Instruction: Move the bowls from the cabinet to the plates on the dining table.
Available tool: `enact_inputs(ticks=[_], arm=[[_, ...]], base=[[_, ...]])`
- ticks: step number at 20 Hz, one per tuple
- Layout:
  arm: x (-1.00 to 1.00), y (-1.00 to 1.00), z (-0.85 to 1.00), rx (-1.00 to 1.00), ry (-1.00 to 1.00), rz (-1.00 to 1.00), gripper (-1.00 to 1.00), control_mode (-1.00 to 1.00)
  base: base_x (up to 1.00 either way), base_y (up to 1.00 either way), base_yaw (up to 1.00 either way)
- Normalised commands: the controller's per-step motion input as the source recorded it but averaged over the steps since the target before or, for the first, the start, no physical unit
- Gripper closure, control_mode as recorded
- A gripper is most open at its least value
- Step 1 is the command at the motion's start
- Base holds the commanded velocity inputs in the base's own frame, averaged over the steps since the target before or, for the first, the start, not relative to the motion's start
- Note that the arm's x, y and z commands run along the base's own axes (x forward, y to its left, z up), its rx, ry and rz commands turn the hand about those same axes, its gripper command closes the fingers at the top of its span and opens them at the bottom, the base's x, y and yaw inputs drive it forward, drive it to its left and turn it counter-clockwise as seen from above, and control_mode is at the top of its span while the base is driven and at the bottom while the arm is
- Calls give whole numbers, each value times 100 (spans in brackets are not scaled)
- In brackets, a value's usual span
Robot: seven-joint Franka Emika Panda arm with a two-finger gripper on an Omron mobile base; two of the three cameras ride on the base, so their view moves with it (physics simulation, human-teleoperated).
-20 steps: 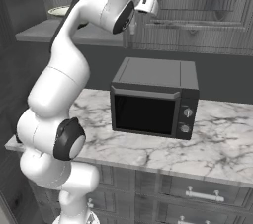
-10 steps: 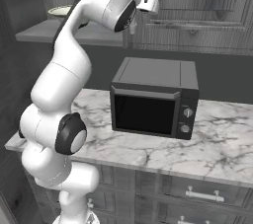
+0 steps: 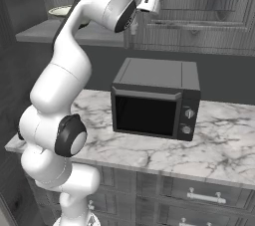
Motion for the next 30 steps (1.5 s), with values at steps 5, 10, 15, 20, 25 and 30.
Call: enact_inputs(ticks=[5, 10, 15, 20, 25, 30], arm=[[-1, -7, 0, 0, 0, 0, 100, -100], [-38, -36, 0, 0, 0, 0, 100, -100], [-69, -65, 0, 0, 0, 0, 100, -100], [-73, -70, -1, 0, 0, 0, 100, -100], [-75, -65, 0, 0, 0, 0, 100, -100], [-84, -61, 0, 0, 0, 0, 100, -100]], base=[[0, 0, 0], [0, 0, 0], [0, 0, 0], [0, 0, 0], [0, 0, 0], [0, 0, 0]])
